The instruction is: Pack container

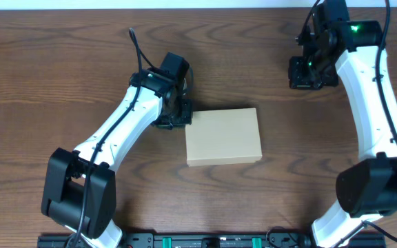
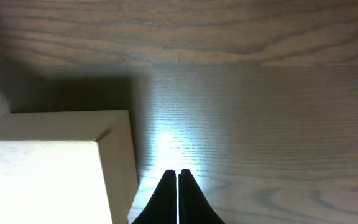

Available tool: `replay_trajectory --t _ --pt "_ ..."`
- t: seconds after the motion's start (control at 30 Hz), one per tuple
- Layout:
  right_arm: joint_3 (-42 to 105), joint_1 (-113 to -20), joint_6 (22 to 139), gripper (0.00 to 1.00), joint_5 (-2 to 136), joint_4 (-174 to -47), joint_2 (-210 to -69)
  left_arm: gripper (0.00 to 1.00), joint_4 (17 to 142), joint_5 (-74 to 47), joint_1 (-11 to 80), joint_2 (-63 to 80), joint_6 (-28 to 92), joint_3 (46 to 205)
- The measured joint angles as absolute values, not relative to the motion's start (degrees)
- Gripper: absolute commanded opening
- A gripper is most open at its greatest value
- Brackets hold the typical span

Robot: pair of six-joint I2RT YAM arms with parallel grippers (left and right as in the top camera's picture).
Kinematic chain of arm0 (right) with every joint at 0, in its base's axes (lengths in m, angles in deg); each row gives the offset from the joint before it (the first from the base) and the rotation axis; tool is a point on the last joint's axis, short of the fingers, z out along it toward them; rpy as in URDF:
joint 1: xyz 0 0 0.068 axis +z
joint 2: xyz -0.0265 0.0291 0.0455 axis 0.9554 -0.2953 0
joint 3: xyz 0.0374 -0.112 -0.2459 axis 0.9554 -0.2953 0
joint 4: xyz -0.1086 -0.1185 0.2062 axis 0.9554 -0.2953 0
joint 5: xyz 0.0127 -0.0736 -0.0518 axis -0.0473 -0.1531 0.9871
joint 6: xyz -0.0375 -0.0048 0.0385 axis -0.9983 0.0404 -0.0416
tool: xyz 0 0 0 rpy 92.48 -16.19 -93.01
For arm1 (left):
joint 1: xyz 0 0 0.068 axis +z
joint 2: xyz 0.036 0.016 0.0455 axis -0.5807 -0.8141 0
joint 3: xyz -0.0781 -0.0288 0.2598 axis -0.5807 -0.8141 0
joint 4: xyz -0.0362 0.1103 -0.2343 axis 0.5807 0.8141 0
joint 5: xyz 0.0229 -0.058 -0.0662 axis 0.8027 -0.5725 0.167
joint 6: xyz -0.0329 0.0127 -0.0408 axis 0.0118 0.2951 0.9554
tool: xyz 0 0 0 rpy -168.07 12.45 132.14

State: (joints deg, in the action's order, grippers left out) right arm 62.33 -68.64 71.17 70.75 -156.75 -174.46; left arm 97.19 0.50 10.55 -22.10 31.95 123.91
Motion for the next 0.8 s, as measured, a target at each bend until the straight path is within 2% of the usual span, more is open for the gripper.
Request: replay_trajectory --t 0.43,0.7,0.8 --pt "62.3 -68.8 69.8 0.01 71.0 -157.2 -171.8 0.2 94.6 -1.7 10.7 -22.1 32.0 123.9" --pt "62.4 -69.5 69.8 0.01 71.1 -165.8 -171.8 0.2 98.3 -1.8 14.3 -22.1 32.0 123.9" --pt "60.6 -69.5 69.8 0.01 70.9 -164.8 -171.6 0.2 98.9 -1.8 15.2 -22.1 31.8 123.9"
